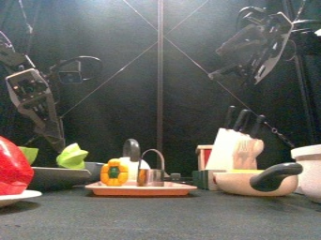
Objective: Grab apple
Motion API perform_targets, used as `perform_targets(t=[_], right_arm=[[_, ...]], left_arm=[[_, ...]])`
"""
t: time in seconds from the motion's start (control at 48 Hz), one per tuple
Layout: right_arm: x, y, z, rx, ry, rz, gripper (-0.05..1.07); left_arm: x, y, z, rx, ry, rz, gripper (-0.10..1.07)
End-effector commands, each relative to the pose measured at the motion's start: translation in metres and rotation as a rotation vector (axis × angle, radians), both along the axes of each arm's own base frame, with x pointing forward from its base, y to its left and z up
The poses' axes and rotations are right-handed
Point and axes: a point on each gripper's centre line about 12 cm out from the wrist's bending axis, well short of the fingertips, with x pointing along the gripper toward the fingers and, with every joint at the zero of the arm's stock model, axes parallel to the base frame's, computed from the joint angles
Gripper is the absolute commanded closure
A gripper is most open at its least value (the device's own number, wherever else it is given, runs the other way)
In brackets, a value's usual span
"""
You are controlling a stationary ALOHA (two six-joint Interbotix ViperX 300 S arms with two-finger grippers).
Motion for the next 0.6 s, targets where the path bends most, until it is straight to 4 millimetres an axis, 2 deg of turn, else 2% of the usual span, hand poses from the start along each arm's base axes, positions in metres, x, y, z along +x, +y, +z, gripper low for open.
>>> perform_targets(t=[0.0, 0.208, 0.375, 0.583], right_arm=[[0.003, -0.001, 0.012, -0.005, -0.035, 0.0, 0.04], [0.003, -0.001, 0.012, -0.005, -0.037, -0.001, 0.04], [0.003, -0.001, 0.012, -0.002, -0.037, 0.0, 0.04], [0.003, -0.001, 0.012, -0.002, -0.037, 0.0, 0.04]], left_arm=[[0.006, 0.0, 0.009, 0.0, -0.034, -0.001, 0.0], [0.014, -0.011, 0.034, -0.036, -0.073, -0.026, 0.0], [0.021, -0.035, 0.049, -0.057, -0.05, -0.128, 0.0], [0.029, -0.067, 0.053, -0.088, 0.048, -0.24, 0.0]])
